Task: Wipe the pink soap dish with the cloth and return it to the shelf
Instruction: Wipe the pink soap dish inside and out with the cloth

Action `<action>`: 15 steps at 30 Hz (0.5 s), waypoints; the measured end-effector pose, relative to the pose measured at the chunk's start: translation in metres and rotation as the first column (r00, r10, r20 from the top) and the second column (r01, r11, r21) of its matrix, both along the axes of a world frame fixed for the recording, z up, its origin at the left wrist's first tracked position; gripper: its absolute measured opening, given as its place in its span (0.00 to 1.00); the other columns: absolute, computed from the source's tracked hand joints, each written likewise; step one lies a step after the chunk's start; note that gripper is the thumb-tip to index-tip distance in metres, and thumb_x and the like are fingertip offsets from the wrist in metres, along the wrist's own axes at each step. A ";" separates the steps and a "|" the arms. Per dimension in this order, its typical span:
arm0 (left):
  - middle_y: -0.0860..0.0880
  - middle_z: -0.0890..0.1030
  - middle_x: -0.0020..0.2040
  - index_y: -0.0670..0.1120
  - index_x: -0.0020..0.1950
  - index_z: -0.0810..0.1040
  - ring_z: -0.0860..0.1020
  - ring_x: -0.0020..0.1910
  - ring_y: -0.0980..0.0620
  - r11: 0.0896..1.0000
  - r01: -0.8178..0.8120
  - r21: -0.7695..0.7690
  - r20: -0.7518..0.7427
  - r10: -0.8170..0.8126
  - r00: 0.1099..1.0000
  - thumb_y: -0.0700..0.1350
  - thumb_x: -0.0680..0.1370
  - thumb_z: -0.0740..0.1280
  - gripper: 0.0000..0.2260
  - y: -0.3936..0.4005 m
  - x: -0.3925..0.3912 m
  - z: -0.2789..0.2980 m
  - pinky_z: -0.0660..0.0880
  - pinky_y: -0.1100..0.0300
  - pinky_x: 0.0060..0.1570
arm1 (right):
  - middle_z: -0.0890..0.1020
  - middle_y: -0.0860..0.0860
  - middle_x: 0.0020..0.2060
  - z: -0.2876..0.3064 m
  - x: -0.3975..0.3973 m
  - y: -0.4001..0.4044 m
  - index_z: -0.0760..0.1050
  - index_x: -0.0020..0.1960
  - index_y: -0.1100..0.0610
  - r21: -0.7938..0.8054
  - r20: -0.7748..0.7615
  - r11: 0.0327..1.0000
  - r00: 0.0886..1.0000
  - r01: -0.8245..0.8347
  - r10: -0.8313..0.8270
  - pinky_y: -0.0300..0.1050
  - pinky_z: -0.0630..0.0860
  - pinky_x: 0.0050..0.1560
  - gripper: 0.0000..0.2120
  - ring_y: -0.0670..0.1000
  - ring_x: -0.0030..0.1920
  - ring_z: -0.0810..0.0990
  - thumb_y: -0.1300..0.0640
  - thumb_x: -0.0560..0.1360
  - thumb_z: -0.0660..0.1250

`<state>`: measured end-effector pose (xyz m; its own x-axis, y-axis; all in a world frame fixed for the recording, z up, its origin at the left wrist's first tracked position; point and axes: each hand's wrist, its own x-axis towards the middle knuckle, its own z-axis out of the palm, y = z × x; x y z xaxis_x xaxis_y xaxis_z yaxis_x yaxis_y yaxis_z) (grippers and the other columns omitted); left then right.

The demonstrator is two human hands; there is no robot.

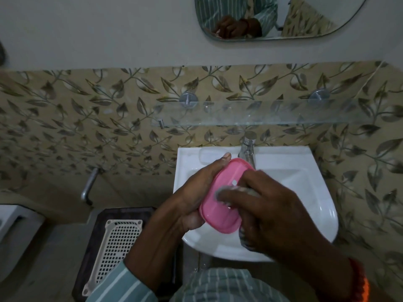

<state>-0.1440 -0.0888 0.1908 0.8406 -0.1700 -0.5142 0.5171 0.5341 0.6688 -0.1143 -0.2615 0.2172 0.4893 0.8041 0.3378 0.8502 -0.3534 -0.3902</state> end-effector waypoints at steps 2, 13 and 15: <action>0.42 0.85 0.48 0.45 0.57 0.86 0.83 0.45 0.46 0.999 -0.020 -0.027 0.010 0.020 1.000 0.63 0.80 0.64 0.23 0.001 0.002 0.002 0.81 0.52 0.49 | 0.78 0.52 0.46 0.005 0.008 0.002 0.81 0.55 0.53 0.041 -0.031 0.996 0.996 0.080 -0.079 0.47 0.77 0.38 0.14 0.51 0.43 0.76 0.59 0.72 0.64; 0.33 0.85 0.56 0.43 0.67 0.79 0.85 0.49 0.38 0.932 -0.347 0.107 0.208 0.320 0.924 0.68 0.73 0.67 0.34 -0.003 0.002 -0.003 0.83 0.49 0.46 | 0.77 0.44 0.48 0.003 -0.031 0.017 0.77 0.52 0.48 0.178 -0.401 0.982 0.916 0.065 0.012 0.47 0.77 0.45 0.11 0.45 0.48 0.78 0.61 0.76 0.62; 0.35 0.86 0.53 0.45 0.64 0.82 0.86 0.48 0.40 0.891 -0.439 0.118 0.297 0.390 0.871 0.69 0.75 0.63 0.32 0.000 0.002 -0.003 0.84 0.48 0.45 | 0.79 0.42 0.49 -0.001 -0.041 0.025 0.78 0.54 0.47 0.241 -0.520 0.956 0.854 0.166 -0.017 0.43 0.78 0.49 0.12 0.43 0.51 0.79 0.62 0.78 0.62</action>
<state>-0.1424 -0.0887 0.1874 0.9195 0.2965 -0.2579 0.0701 0.5219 0.8501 -0.1548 -0.2367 0.2165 0.7176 0.6622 0.2157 0.4746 -0.2383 -0.8473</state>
